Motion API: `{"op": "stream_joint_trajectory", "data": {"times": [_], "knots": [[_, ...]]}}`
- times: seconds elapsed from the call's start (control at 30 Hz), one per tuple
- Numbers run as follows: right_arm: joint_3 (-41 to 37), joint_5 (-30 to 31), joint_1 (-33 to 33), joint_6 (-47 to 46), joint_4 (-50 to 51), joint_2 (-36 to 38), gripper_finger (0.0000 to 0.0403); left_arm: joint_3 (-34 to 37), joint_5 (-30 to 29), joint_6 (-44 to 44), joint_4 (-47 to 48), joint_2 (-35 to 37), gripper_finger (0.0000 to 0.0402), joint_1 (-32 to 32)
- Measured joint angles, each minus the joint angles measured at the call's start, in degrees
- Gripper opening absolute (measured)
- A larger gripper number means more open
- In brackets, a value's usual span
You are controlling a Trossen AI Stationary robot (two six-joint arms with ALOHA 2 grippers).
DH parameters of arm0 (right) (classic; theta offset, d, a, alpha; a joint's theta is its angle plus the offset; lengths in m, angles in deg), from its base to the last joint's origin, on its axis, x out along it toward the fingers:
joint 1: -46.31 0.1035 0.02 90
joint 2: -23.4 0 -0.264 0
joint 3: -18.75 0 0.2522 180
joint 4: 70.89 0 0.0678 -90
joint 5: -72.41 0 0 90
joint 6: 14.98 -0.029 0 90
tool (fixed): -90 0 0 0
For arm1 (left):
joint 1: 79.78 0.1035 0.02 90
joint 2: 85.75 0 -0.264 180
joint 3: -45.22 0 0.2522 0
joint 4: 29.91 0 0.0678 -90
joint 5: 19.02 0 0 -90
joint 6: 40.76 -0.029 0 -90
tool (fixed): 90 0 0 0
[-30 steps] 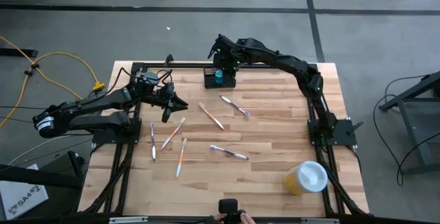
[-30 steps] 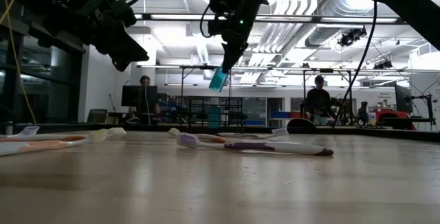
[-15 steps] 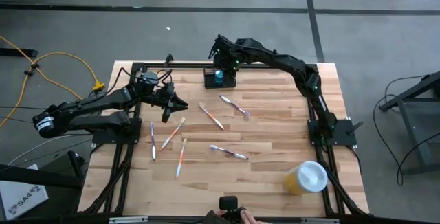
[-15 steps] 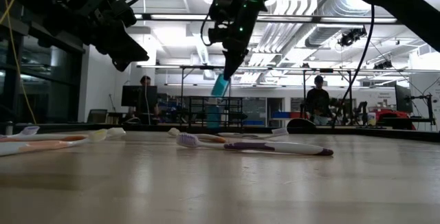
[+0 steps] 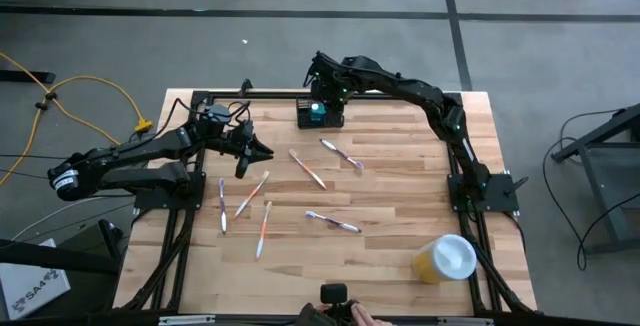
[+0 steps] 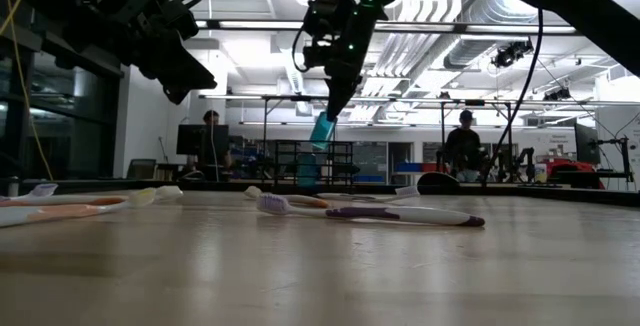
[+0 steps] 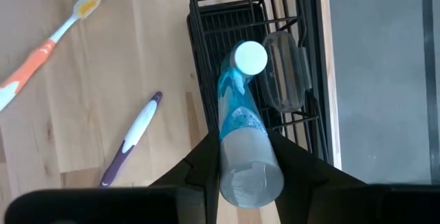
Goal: Pick & Place toothbrushing station
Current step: Put the blue mouthwash into the wire organizer
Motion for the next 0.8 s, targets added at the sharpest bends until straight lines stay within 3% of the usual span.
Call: {"op": "stream_joint_trajectory", "data": {"times": [0.8], "knots": [[-0.03,-1.17,-1.31,5.01,-1.08,-1.18,0.0088,0.00,0.00,-0.01,0.00,0.01,0.0071,-0.02]]}}
